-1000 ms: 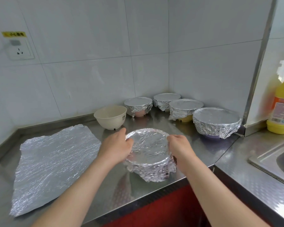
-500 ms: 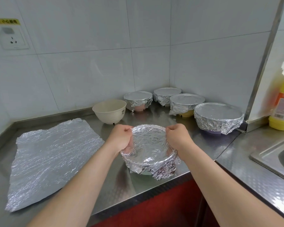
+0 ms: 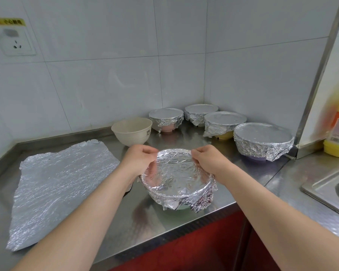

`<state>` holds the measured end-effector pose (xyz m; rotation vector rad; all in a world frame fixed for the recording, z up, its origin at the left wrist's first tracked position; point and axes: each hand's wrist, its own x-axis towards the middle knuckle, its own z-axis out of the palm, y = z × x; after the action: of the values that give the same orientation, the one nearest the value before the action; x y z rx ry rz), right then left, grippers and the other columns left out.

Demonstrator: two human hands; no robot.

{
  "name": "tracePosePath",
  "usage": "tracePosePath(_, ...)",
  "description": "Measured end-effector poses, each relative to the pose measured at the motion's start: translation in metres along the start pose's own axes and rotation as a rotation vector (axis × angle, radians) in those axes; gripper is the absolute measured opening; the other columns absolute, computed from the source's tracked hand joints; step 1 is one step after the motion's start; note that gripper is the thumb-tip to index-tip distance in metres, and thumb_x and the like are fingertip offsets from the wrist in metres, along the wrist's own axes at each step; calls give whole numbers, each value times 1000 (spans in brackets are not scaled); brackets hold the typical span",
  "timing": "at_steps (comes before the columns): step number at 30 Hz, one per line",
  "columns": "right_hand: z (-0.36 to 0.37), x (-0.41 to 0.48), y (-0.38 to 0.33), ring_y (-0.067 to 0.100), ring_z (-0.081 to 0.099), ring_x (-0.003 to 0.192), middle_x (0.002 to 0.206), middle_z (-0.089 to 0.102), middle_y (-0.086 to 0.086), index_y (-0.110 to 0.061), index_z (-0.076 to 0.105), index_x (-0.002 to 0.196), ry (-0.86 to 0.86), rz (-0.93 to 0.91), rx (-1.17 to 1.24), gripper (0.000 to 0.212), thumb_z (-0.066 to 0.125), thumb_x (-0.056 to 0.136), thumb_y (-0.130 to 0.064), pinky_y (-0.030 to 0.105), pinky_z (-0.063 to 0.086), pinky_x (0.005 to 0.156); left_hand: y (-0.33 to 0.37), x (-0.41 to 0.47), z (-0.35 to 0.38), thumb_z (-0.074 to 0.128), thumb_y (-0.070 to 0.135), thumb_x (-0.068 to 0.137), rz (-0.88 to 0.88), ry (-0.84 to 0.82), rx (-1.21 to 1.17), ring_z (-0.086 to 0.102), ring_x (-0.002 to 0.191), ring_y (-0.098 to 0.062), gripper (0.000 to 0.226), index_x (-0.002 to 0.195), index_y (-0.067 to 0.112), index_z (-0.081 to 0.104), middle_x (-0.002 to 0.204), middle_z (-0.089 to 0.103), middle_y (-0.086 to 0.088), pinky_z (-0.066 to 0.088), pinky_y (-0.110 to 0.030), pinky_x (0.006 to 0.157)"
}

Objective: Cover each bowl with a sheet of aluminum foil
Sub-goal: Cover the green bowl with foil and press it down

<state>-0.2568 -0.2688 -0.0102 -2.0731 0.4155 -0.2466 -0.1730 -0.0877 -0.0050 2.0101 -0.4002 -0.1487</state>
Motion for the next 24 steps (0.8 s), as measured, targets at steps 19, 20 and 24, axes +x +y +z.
tracePosePath(19,-15,-2,31,22,66,104,111,71,1,-23,63,121,-198,108,449,36,50,97,-47,39,51,91,-6,-20,-7,45,11,92,51,191,278,60,64,-16,38,117,31,65,94,70,1,50,-27,64)
tracePosePath(20,-13,-8,38,23,66,105,112,72,2,-22,63,121,-219,102,545,36,47,98,-45,38,51,88,-4,-26,-9,46,12,90,107,223,320,63,76,-17,41,119,36,62,113,67,3,51,-28,73)
tracePosePath(24,0,-23,56,25,67,104,112,71,10,-9,62,122,-204,82,773,39,45,100,-37,35,49,92,11,-72,6,48,43,94,477,-33,440,58,96,4,24,108,38,67,115,65,18,44,-14,85)
